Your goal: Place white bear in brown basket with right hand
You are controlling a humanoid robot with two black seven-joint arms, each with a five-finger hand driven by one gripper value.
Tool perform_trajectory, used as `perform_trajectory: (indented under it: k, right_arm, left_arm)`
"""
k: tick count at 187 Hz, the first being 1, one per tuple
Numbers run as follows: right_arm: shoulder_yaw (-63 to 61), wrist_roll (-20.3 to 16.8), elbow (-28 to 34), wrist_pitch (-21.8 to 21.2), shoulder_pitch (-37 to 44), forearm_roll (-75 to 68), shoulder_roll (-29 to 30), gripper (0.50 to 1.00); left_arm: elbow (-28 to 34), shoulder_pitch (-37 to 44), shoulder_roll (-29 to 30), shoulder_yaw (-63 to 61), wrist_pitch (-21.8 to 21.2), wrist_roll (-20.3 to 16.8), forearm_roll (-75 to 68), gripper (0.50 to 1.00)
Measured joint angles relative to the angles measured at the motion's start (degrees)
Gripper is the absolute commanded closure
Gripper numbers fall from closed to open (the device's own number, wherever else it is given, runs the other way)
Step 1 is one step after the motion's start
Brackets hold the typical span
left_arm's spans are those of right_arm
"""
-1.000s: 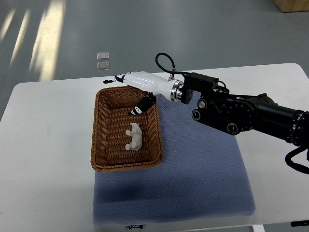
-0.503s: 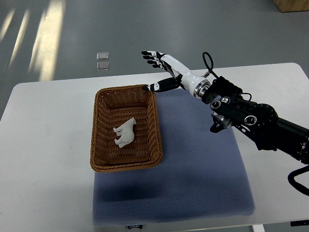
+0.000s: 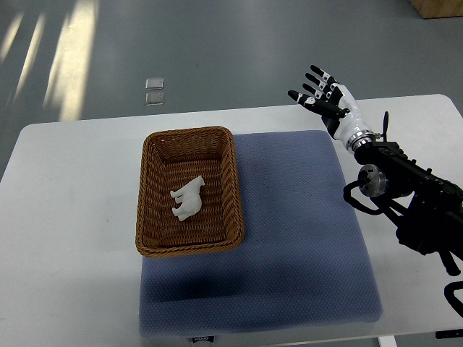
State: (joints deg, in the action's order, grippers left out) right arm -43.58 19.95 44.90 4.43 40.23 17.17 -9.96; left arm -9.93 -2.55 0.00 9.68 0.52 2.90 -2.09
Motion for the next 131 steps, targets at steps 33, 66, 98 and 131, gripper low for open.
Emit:
perform_trajectory:
  k: [33,66,98,131]
  right_arm:
    - [-0.09,0.00,-0.16,-0.04,-1.85,-6.87,-0.29,0.576]
    - [-0.16,0.67,-0.18,0.08,-2.43,-11.74,-0.31,0.576]
    - [-0.14,0.87,-0.21,0.00,-2.44,-11.96,-1.06,0.576]
    - [-0.09,0.88,-0.21,-0.03,-2.44,-11.82,-2.39,0.574]
  left_arm:
    - [0.08,0.00,0.00,0.12,0.00,0.00,0.06,0.500]
    - [0.09,0.00,0.00,0.16,0.00,0.00,0.08,0.500]
    - [0.13,0.00,0.00,0.16,0.00,0.00,0.08,0.500]
    - [0.17,0.00,0.00,0.16,0.00,0.00,0.08,0.500]
